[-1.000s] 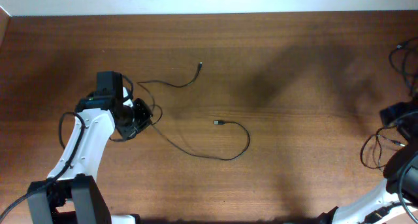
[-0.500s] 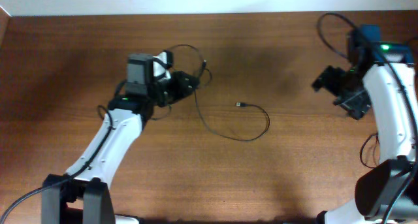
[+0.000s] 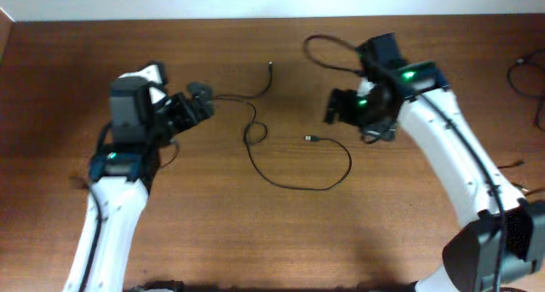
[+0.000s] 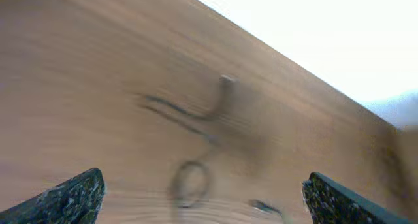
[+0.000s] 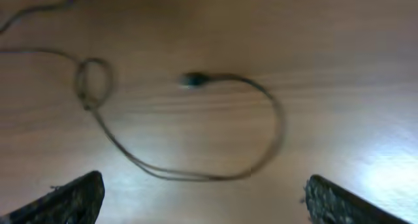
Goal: Untangle cables
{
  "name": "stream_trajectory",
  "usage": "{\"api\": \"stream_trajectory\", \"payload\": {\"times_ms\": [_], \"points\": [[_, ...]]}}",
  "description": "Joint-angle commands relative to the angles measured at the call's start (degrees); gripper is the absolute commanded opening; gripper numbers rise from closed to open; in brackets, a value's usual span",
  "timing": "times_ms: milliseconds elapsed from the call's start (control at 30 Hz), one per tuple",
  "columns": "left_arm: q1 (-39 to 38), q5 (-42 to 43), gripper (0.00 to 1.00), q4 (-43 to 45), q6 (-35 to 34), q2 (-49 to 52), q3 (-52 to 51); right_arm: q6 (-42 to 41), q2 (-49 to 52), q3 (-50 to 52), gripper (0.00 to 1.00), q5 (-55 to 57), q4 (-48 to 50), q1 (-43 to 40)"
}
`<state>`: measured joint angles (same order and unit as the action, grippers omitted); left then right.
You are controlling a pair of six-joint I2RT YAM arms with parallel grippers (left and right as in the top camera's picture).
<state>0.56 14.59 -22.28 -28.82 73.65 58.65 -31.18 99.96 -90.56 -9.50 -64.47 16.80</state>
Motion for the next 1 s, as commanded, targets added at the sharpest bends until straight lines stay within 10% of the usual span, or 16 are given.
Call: {"api": "stream_trajectory", "payload": {"times_ms": [0, 233, 500, 767, 833, 967], "points": [[5.07, -22.64, 0.99, -8.55, 0.04, -5.77, 0.33, 2.95, 2.86, 5.11, 0.99, -5.01, 9.92, 7.34], [13.0, -26.64, 0.99, -19.21, -8.68, -6.38, 0.31, 30.47, 10.84, 9.66, 0.99, 9.46, 34.49, 22.05], [26.03, -25.35, 0.99, -28.61, -14.69, -6.38, 0.31, 35.47, 21.84, 9.66, 0.96, 9.77, 48.7, 25.24], [26.51, -25.29, 0.99, -30.56, -14.69, -6.38, 0.31, 35.47, 27.12, 9.68, 0.48, 8.7, 48.5, 26.47], [26.51, -24.87, 0.99, -30.58, -14.69, -6.38, 0.31, 35.23, 27.96, 9.68, 0.08, 8.7, 44.44, 27.08], [26.51, -24.92, 0.99, -32.09, -14.67, -6.38, 0.31, 30.77, 25.09, 6.29, 0.04, 13.31, 36.37, 25.29]]}}
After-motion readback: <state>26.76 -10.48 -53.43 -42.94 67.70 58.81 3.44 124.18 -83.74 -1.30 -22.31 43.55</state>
